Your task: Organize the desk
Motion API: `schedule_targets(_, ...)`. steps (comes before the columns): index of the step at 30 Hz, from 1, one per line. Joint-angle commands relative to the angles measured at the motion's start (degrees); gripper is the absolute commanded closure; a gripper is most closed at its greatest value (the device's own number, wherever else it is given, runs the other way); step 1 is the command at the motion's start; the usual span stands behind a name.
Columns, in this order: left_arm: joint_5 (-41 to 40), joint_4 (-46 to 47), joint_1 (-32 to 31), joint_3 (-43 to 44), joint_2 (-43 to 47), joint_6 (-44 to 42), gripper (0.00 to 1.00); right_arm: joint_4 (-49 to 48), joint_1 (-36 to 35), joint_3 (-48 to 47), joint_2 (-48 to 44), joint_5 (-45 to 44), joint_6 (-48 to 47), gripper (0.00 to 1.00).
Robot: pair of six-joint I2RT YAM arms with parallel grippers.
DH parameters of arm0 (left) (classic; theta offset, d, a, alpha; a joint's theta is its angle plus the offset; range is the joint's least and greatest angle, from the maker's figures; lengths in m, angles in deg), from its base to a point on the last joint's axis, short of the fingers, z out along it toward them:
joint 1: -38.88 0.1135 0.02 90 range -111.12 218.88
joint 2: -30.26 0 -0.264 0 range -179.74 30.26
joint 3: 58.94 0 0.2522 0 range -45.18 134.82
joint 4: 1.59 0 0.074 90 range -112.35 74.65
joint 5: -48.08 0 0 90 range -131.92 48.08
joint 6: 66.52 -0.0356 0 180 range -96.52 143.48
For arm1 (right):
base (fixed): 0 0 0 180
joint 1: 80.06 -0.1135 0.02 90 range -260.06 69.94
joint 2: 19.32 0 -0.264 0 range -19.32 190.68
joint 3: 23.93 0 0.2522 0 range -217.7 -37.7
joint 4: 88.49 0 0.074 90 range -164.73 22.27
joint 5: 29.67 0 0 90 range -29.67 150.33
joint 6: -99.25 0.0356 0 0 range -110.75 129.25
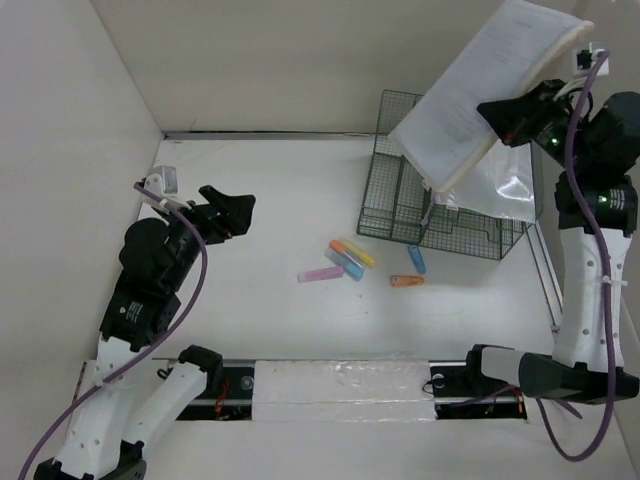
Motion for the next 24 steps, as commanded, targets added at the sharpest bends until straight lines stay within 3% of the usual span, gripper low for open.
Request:
schedule_targets(1,1.8,3.1,-0.3,-1.9,1.9,-0.1,0.04,3.9,8.4,-3.4,1.5,24.9,4.6,1.0)
schedule_targets(3,3.6,4.4,-0.8,-2.9,1.7,0.2,0.04,1.1,14.1,-2.8,1.9,29.6,9.5,1.0)
schedule_targets(8,5.5,5.6,-0.8,-3.7,0.2,-0.3,0.04,-18.2,17.5,3.3,-0.1,39.0,22.9,1.0)
schedule_targets(17,8.7,5.9,-0.8,-4.7,1.6,-0.2,0.04,-16.3,23.5,3.2,6.2,41.6,25.3,1.0)
schedule_targets(24,8.6,5.9,-0.8,-5.6,3.4,-0.2,0.04,-15.7,26.5,-3.0,12.0,42.0,29.6,1.0)
